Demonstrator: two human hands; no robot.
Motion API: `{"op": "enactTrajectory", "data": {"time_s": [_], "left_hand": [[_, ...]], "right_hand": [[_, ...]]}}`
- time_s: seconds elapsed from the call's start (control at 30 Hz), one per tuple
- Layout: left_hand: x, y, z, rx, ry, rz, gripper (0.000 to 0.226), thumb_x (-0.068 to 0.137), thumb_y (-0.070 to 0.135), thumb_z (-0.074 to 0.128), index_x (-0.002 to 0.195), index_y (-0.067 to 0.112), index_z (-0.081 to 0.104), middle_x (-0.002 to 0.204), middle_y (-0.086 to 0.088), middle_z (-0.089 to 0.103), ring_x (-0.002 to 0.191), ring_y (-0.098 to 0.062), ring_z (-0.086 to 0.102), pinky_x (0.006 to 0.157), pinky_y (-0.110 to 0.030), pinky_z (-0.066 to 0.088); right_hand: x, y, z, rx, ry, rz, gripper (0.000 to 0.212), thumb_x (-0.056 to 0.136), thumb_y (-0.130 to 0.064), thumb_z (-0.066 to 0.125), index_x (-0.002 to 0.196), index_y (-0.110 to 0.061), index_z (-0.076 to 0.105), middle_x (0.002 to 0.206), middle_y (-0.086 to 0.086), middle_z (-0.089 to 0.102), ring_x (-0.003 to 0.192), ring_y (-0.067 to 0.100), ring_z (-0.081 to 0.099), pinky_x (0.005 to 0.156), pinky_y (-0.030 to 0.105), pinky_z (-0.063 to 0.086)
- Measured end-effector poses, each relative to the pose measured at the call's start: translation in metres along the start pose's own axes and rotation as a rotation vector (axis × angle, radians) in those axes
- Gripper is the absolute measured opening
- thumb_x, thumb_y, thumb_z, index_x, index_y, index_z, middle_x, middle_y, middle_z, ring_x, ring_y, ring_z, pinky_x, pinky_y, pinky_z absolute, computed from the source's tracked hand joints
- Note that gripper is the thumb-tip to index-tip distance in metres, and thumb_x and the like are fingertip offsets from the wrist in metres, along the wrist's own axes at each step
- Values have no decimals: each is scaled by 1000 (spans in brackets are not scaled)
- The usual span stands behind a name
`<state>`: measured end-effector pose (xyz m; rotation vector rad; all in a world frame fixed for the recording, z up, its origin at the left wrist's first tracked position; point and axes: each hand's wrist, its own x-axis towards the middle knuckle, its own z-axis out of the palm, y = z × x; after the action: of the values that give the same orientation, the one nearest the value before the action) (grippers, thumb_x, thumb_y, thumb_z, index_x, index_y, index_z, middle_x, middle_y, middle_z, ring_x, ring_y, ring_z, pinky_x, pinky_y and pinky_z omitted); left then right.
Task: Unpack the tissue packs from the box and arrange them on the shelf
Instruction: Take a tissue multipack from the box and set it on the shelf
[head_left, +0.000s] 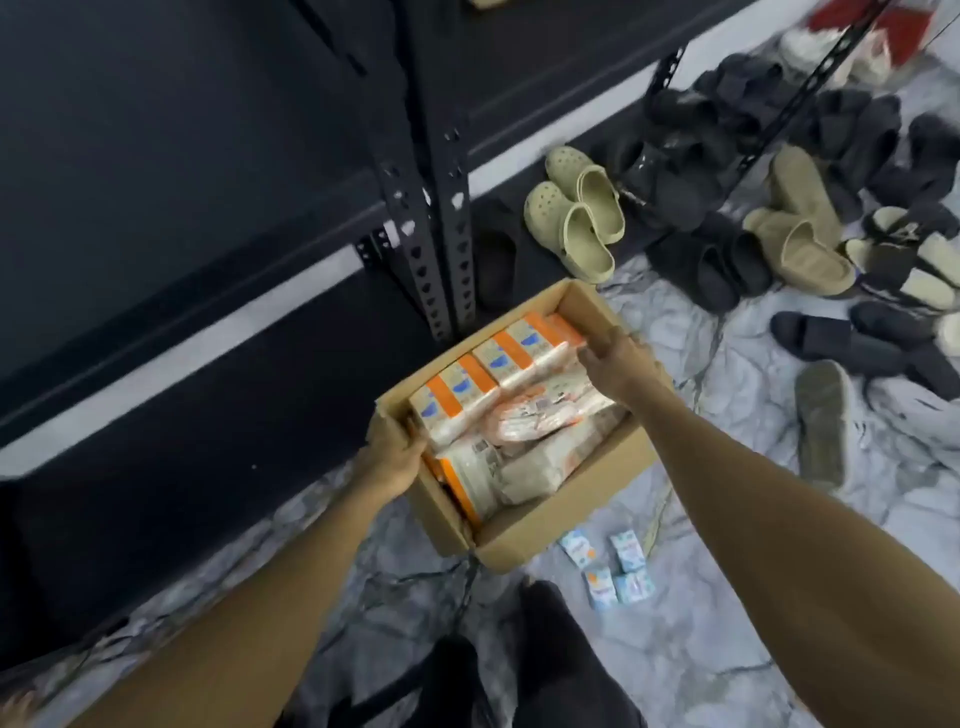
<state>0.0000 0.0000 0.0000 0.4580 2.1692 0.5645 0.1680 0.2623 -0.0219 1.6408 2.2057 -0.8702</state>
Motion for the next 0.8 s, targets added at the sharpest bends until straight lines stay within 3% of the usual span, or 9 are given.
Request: {"op": "enactTrajectory", "data": {"time_s": [0.1,0.2,0.23,0.33,0.4,0.5,0.6,0.8], "left_hand": [[38,-25,27,-100,13,-103,44,106,37,46,141,10,41,136,-5,52,129,-23,51,92,-32,40],[61,-55,49,-131,-14,-318,48,105,56,29,109,14,53,115,-7,61,107,-26,61,89,-40,49],[68,-67,55,-190,14,-330,53,104,59,27,107,15,55,111,-9,65,102,-29,65,89,-45,54],[79,-85,76,-325,160,-314,54,101,66,21,118,25,52,115,-11,68,101,-36,68,88,-56,57],[75,-84,87,-270,256,-246,57,104,59,19,124,19,55,121,-14,67,107,-38,65,94,-52,53],[67,-87,94,-254,370,-173,59,108,48,20,135,8,53,130,-17,62,120,-40,57,101,-49,46],[66,-94,93,-239,389,-166,61,108,49,19,129,5,55,124,-20,63,117,-41,58,99,-52,47],[47,-109,69,-220,337,-160,55,110,42,21,124,4,57,122,-21,63,116,-39,58,92,-39,41]], "right_hand": [[31,15,10,-18,55,24,62,99,-54,38,143,-9,38,145,20,45,135,40,39,110,51,30],[63,35,24,33,36,30,57,99,-58,25,137,-17,40,141,17,48,131,40,44,106,55,33],[71,41,28,60,38,23,54,99,-58,22,132,-20,41,138,16,51,127,40,47,105,56,35],[86,58,42,105,105,32,51,104,-52,22,125,-18,52,126,17,61,116,40,56,92,46,42],[91,66,50,83,159,51,50,105,-49,25,122,-14,58,118,18,64,110,40,59,81,41,40],[88,65,52,66,173,24,48,106,-45,28,118,-11,59,115,20,64,107,41,59,80,41,40],[81,71,53,53,144,10,47,107,-42,30,118,-9,62,113,22,65,106,41,59,84,43,45],[43,81,69,-21,115,45,45,105,-45,35,110,-13,66,108,22,66,103,43,59,79,42,45]]}}
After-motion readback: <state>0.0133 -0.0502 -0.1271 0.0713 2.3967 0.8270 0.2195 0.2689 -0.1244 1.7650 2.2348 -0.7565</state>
